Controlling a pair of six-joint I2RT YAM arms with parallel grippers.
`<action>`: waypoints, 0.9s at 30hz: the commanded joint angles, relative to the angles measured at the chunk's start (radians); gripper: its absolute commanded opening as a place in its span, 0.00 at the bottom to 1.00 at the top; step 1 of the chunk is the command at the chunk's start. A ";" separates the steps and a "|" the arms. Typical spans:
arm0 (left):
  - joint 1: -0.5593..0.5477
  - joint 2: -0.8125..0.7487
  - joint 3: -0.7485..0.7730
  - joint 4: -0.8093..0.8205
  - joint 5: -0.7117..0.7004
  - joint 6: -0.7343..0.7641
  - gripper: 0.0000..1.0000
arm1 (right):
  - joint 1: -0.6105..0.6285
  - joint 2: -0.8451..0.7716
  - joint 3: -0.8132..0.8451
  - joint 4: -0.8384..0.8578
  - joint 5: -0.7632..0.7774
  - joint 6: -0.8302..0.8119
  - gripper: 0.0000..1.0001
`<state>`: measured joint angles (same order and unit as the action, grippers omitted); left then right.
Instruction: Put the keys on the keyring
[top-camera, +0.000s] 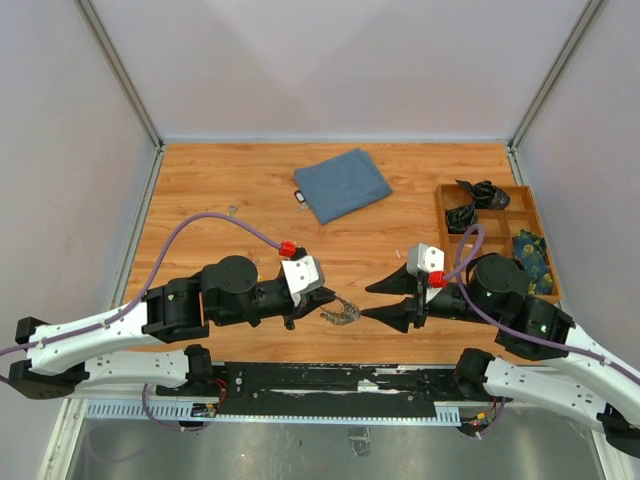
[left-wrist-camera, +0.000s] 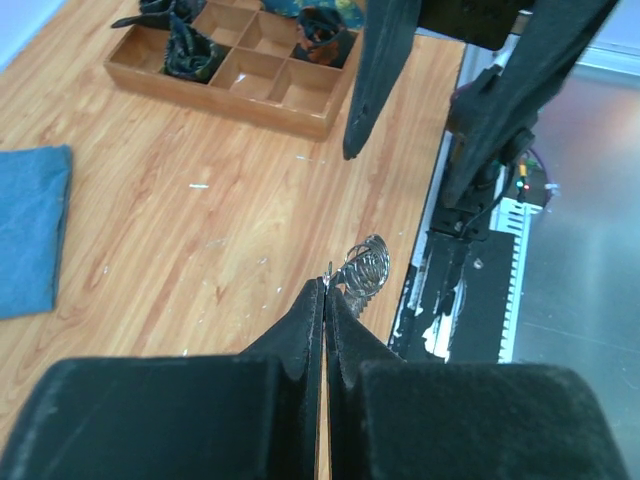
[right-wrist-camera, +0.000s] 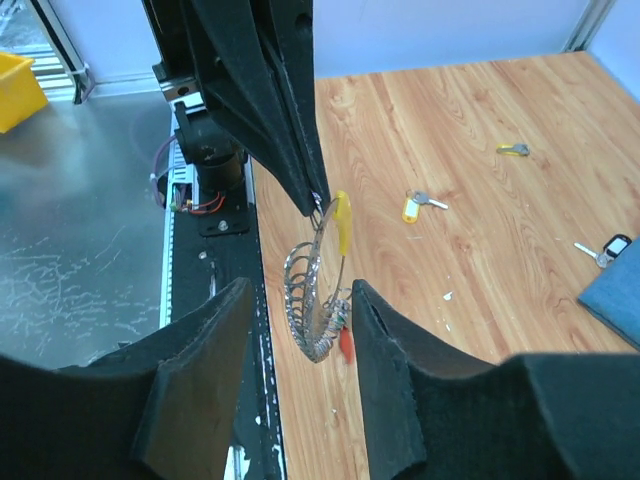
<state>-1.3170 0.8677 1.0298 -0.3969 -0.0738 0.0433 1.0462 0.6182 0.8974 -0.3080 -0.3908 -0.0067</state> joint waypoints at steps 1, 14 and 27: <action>-0.007 -0.005 0.037 0.032 -0.095 -0.017 0.01 | -0.009 0.006 -0.034 0.056 0.065 0.081 0.48; -0.007 0.001 0.034 0.053 -0.155 -0.043 0.01 | -0.008 0.095 -0.122 0.241 0.080 0.101 0.70; -0.007 -0.018 0.026 0.070 -0.182 -0.048 0.01 | -0.008 0.133 -0.181 0.298 0.126 0.094 0.47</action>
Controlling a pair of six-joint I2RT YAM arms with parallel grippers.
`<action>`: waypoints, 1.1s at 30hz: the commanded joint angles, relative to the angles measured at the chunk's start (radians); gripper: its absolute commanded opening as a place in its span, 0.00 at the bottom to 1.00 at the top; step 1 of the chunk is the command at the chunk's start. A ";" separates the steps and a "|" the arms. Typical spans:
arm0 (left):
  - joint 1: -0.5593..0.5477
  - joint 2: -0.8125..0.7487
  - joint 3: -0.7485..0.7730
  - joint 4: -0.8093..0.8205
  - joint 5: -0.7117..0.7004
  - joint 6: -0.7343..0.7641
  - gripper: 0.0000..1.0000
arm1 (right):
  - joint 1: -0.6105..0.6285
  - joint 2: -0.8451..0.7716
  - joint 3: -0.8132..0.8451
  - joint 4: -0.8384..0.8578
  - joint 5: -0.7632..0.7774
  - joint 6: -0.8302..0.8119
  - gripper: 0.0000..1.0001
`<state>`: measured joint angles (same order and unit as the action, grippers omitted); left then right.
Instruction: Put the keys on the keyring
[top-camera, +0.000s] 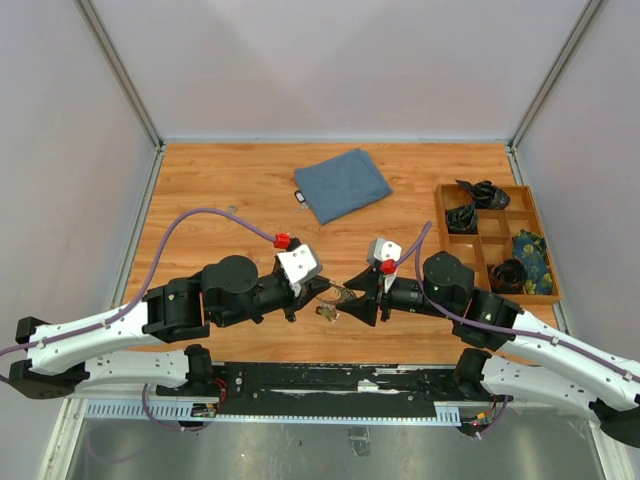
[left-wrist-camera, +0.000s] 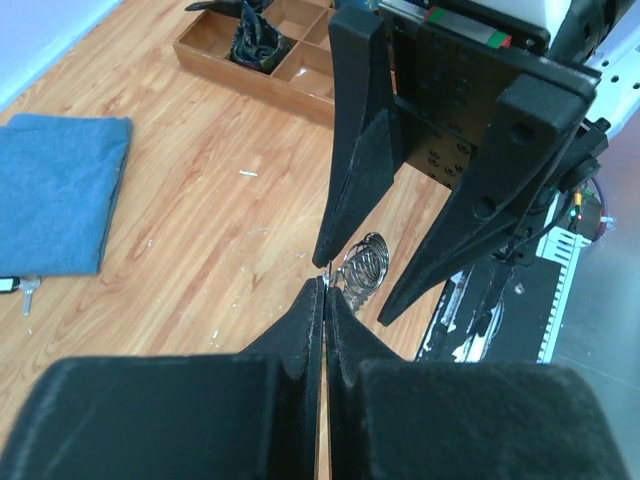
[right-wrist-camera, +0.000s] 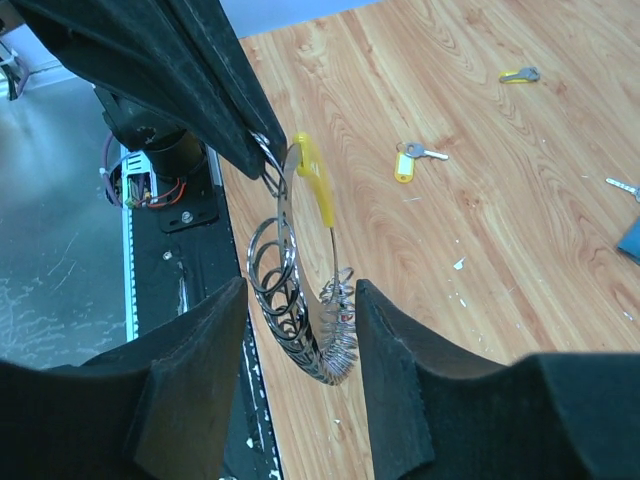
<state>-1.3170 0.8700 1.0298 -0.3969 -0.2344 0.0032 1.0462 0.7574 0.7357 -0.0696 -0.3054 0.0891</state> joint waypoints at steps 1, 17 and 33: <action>-0.007 -0.022 0.024 0.071 -0.023 -0.008 0.00 | -0.008 -0.006 -0.024 0.065 0.046 0.000 0.45; -0.007 -0.013 0.018 0.063 -0.070 -0.032 0.01 | -0.008 -0.063 -0.026 0.116 0.122 0.004 0.01; -0.007 0.109 0.086 -0.033 -0.138 -0.056 0.01 | 0.041 -0.064 0.036 0.016 0.202 -0.082 0.01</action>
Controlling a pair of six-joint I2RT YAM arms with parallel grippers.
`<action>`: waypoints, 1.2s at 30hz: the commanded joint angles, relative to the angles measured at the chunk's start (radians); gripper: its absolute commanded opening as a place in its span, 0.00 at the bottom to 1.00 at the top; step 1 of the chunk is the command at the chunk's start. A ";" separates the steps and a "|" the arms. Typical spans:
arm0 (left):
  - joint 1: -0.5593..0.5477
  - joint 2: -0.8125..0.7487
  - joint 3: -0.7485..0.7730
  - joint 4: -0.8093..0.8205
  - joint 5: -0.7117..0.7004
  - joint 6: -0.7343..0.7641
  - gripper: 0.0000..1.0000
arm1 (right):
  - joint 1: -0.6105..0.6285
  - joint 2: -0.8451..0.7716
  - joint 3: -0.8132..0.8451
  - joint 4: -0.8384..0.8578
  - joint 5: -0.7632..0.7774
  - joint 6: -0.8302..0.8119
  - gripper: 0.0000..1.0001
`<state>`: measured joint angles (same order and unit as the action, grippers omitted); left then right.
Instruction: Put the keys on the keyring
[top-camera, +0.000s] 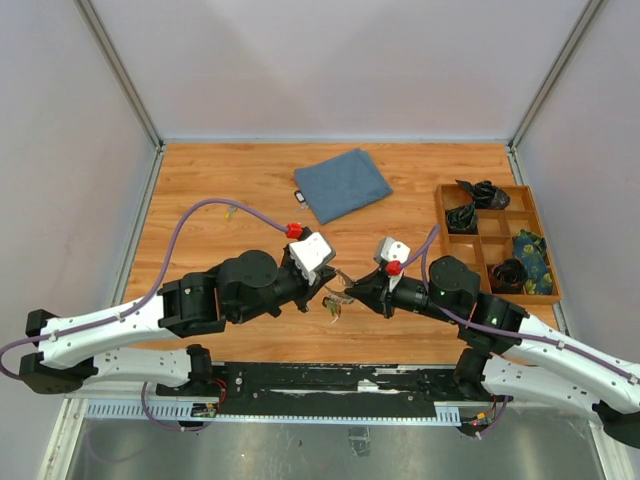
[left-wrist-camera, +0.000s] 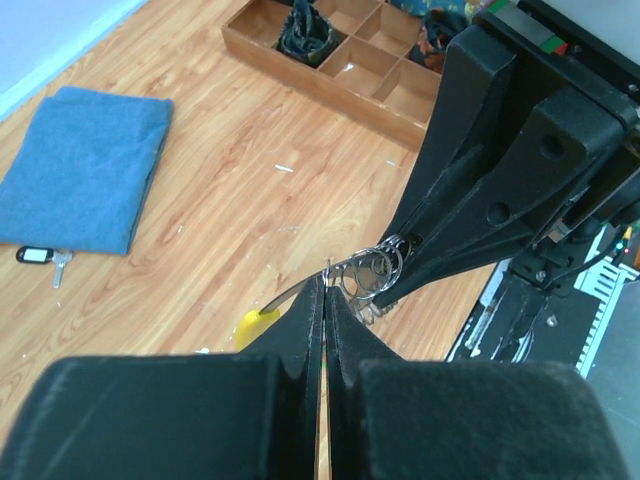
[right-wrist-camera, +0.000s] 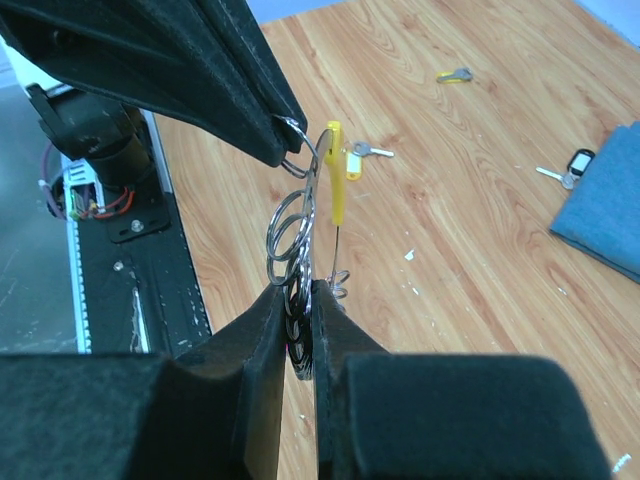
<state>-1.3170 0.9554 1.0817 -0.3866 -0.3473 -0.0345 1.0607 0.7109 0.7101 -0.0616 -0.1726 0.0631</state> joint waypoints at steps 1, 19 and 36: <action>-0.007 0.029 0.035 -0.048 -0.032 -0.021 0.01 | 0.032 -0.018 0.067 -0.005 0.081 -0.068 0.01; -0.007 0.064 0.062 -0.078 -0.105 -0.034 0.01 | 0.162 0.033 0.134 -0.126 0.246 -0.215 0.01; -0.008 0.072 0.058 -0.097 -0.151 -0.039 0.01 | 0.254 0.078 0.160 -0.159 0.330 -0.263 0.01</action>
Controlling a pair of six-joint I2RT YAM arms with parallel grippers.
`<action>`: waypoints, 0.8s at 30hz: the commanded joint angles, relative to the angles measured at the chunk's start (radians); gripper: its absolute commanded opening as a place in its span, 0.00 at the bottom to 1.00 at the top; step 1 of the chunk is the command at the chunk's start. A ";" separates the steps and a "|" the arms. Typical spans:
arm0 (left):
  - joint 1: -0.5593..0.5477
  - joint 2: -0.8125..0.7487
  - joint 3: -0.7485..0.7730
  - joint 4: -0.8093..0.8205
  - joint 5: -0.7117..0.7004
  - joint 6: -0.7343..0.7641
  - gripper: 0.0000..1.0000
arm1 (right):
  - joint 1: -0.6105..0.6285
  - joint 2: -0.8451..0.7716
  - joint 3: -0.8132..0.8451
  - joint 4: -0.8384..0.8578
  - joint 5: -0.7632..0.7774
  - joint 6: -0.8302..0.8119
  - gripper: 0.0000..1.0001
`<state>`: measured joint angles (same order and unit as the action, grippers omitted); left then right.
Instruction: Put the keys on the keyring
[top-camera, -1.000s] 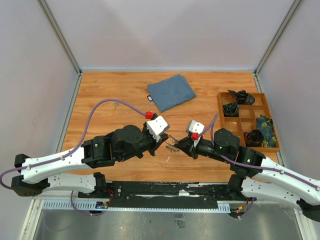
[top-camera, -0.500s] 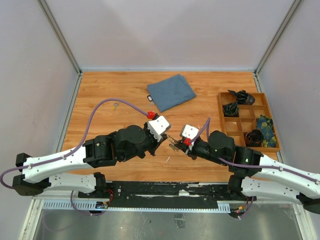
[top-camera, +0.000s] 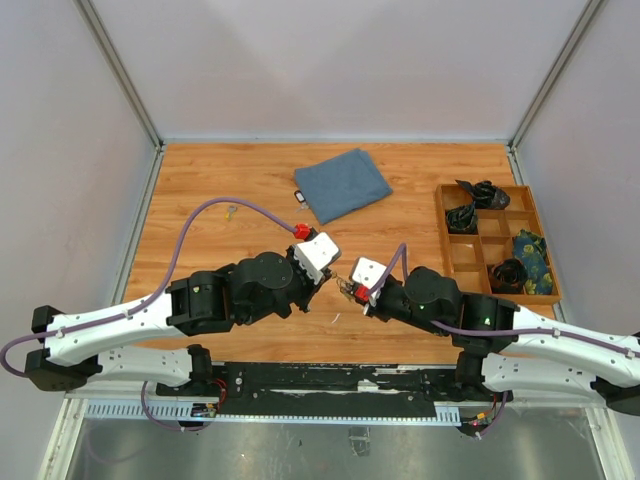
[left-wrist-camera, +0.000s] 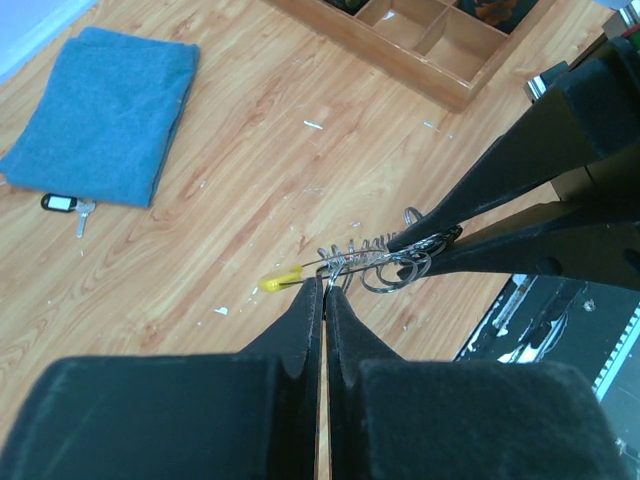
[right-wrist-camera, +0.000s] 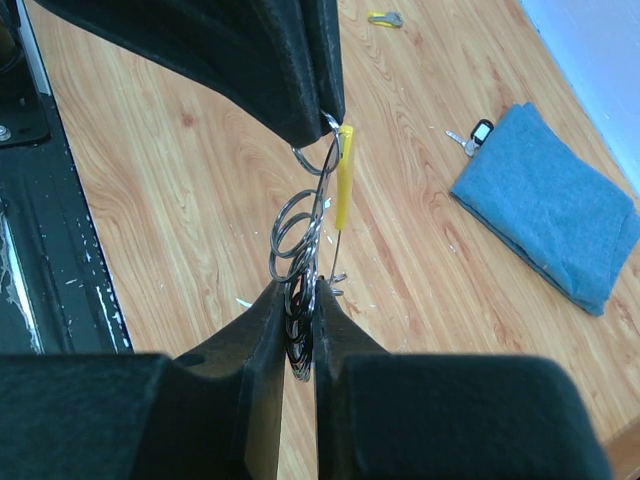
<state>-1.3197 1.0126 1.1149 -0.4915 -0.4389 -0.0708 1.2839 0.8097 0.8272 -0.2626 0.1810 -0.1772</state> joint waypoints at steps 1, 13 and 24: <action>-0.004 0.017 0.023 0.007 -0.063 -0.004 0.00 | 0.032 -0.024 0.043 0.043 -0.029 -0.022 0.01; -0.004 0.003 0.027 0.026 -0.074 -0.017 0.00 | 0.050 0.027 0.045 0.035 -0.006 -0.039 0.01; -0.005 -0.006 0.016 0.046 -0.067 -0.026 0.00 | 0.055 0.043 0.057 0.039 0.040 -0.042 0.01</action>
<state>-1.3247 1.0206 1.1149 -0.5144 -0.4732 -0.0879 1.3144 0.8486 0.8364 -0.2680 0.2367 -0.2043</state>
